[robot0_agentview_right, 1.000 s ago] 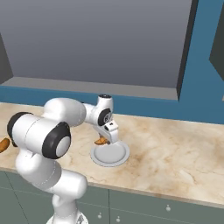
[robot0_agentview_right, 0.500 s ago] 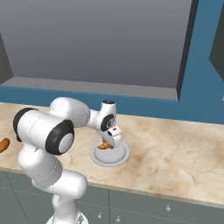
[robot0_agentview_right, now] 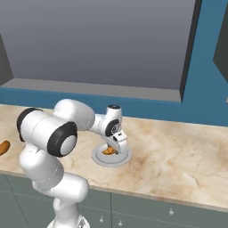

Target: Place the pastries on the plates.

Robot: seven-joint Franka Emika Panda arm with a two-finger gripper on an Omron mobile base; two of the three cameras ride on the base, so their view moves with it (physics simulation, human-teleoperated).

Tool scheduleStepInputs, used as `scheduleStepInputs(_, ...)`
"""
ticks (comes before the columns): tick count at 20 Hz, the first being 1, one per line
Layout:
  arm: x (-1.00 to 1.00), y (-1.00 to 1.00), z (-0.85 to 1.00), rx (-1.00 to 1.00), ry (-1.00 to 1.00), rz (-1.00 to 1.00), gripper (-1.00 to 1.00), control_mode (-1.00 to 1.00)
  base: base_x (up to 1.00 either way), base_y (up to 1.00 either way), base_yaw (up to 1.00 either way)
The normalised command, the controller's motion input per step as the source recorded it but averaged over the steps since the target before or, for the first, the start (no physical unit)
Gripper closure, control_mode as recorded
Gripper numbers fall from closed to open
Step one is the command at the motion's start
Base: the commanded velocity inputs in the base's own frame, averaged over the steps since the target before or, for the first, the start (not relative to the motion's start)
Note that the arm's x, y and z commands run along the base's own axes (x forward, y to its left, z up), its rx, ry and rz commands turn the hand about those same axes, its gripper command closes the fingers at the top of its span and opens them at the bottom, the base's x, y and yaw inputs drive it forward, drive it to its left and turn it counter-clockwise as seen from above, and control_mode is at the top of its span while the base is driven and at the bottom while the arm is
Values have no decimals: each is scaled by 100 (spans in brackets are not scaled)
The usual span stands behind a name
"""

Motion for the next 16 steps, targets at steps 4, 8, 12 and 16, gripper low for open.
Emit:
scheduleStepInputs(4,-42,-2,6,0,-4,0,-100,-100,0,0,0)
scheduleStepInputs(8,-34,0,34,0,-5,-1,-100,-100,0,0,0)
scheduleStepInputs(12,-4,0,50,0,-2,-3,-100,-100,0,0,0)
scheduleStepInputs(16,-7,5,67,0,-2,-4,-100,-100,0,0,0)
